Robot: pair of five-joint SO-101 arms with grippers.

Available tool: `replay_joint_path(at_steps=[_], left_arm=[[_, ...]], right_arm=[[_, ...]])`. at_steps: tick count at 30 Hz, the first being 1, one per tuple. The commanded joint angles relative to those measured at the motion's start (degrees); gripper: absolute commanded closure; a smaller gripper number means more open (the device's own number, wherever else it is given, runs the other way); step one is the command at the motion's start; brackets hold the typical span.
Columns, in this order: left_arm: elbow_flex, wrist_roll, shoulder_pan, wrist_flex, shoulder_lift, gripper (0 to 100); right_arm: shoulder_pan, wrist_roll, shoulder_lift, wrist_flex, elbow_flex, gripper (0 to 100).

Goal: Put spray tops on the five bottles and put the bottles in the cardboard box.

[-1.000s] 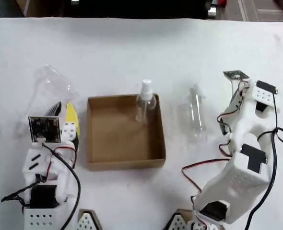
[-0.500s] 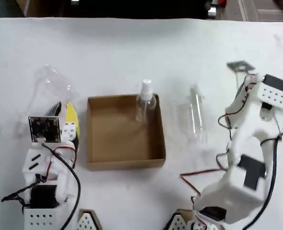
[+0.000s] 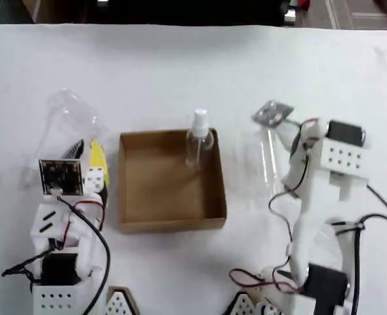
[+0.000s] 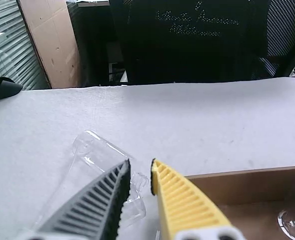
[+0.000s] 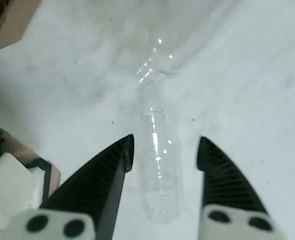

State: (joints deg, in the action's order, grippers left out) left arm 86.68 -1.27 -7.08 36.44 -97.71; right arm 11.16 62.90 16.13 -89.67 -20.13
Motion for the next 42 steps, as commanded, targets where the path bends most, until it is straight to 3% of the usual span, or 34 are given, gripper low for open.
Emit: replay_joint_path(at_steps=[1,5,14,18,21,25,28,32,42], left_arm=[[-0.4,-0.5,0.0,-1.6,-0.6,93],[-0.4,-0.5,0.0,-1.6,-0.6,93],[-0.4,-0.5,0.0,-1.6,-0.6,93],[-0.4,-0.5,0.0,-1.6,-0.6,93],[-0.4,-0.5,0.0,-1.6,-0.6,93],[-0.4,-0.5,0.0,-1.6,-0.6,93],[-0.4,-0.5,0.0,-1.6,-0.6,93],[-0.4,-0.5,0.0,-1.6,-0.6,93],[-0.4,-0.5,0.0,-1.6,-0.6,93]], right_arm=[[-0.9,17.2,7.7,5.8,-13.4,68.0],[-0.7,19.7,11.7,13.4,-20.8,68.0],[-1.7,19.7,5.2,17.8,-25.2,68.0],[-1.7,15.2,0.3,22.5,-25.1,68.1],[-1.7,14.0,-0.1,25.5,-25.1,76.6],[-1.7,14.1,0.0,25.9,-24.9,99.6],[-1.7,14.1,0.0,25.7,-24.4,93.8],[-1.7,13.6,4.1,24.7,-23.3,98.5],[-1.8,13.1,25.9,13.5,-23.2,96.1]])
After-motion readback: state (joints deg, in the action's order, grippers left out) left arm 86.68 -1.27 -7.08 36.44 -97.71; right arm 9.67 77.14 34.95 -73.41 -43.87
